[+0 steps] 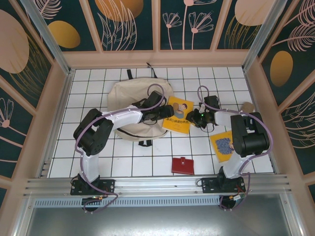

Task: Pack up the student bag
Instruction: Pick up the book at the center of the table.

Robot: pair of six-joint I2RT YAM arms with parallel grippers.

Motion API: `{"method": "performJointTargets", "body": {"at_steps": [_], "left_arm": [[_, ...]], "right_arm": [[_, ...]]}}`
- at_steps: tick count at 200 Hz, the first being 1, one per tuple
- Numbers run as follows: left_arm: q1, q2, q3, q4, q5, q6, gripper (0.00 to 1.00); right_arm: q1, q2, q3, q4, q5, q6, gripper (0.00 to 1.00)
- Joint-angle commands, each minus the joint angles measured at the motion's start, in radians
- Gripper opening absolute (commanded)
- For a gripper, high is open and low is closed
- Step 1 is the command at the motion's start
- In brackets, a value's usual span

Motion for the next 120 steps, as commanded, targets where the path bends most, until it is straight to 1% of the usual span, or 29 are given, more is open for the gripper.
{"method": "performJointTargets", "body": {"at_steps": [1, 22, 49, 75, 86, 99, 120], "left_arm": [[0.009, 0.031, 0.002, 0.005, 0.078, 0.024, 0.63], [0.008, 0.050, 0.004, 0.002, 0.066, 0.019, 0.57], [0.009, 0.084, 0.013, 0.002, 0.080, 0.016, 0.57], [0.009, 0.104, 0.009, 0.031, 0.153, 0.015, 0.55], [0.009, 0.105, 0.007, 0.046, 0.187, 0.021, 0.51], [0.010, 0.092, -0.002, 0.079, 0.239, 0.038, 0.49], [0.012, 0.058, -0.012, 0.111, 0.288, 0.050, 0.48]], "right_arm": [[0.030, 0.046, -0.003, -0.060, 0.018, -0.014, 0.32], [0.030, 0.046, -0.004, -0.056, 0.019, -0.011, 0.32], [0.031, 0.046, -0.006, -0.056, 0.017, -0.011, 0.32], [0.030, 0.045, -0.011, -0.050, 0.011, -0.008, 0.32], [0.030, 0.046, -0.013, -0.044, 0.004, -0.008, 0.32], [0.030, 0.048, -0.016, -0.036, -0.015, -0.006, 0.32], [0.032, 0.048, -0.020, -0.023, -0.032, -0.002, 0.32]]}}
